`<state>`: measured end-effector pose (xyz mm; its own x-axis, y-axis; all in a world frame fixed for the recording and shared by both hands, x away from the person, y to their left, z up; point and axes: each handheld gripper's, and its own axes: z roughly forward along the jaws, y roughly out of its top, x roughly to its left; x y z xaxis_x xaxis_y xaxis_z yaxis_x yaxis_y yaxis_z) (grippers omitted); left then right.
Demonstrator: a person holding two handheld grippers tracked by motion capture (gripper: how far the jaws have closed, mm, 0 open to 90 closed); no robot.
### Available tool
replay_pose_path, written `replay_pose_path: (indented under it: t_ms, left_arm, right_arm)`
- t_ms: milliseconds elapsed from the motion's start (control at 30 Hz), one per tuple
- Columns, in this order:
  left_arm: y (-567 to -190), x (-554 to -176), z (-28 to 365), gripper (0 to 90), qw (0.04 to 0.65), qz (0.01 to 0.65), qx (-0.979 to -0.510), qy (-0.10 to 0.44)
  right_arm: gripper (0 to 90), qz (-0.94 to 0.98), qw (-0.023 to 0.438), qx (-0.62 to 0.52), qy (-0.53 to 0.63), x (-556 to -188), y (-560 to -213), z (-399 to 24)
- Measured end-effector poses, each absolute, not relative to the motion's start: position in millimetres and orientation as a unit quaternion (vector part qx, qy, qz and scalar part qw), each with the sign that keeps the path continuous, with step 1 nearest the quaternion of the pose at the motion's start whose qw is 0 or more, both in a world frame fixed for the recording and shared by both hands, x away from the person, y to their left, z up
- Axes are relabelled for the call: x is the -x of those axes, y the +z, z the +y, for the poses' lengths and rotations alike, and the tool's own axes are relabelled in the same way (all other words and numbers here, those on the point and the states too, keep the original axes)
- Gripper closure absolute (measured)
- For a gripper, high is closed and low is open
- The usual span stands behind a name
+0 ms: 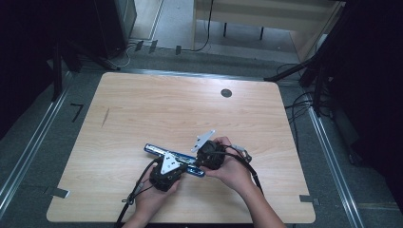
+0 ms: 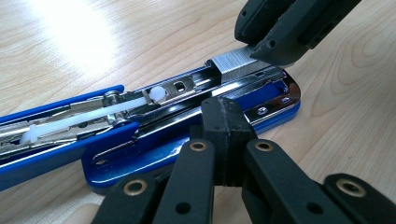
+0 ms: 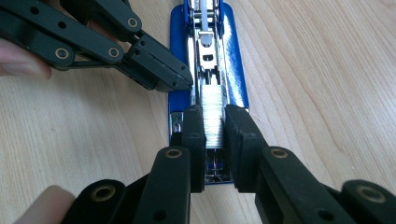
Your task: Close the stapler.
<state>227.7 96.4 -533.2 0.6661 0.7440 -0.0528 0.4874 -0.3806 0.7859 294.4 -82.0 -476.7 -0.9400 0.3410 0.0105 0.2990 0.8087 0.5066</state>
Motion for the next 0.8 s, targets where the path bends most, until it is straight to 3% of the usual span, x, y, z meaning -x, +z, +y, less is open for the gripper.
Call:
replay_pose_path:
  t_ms: [800]
  left_arm:
    - [-533.4,-227.7,96.3,90.0,0.410,0.377,-0.816,0.157]
  right_arm:
    - [79.2,0.946,0.038,-0.176,0.268,-294.4,-479.6,-83.0]
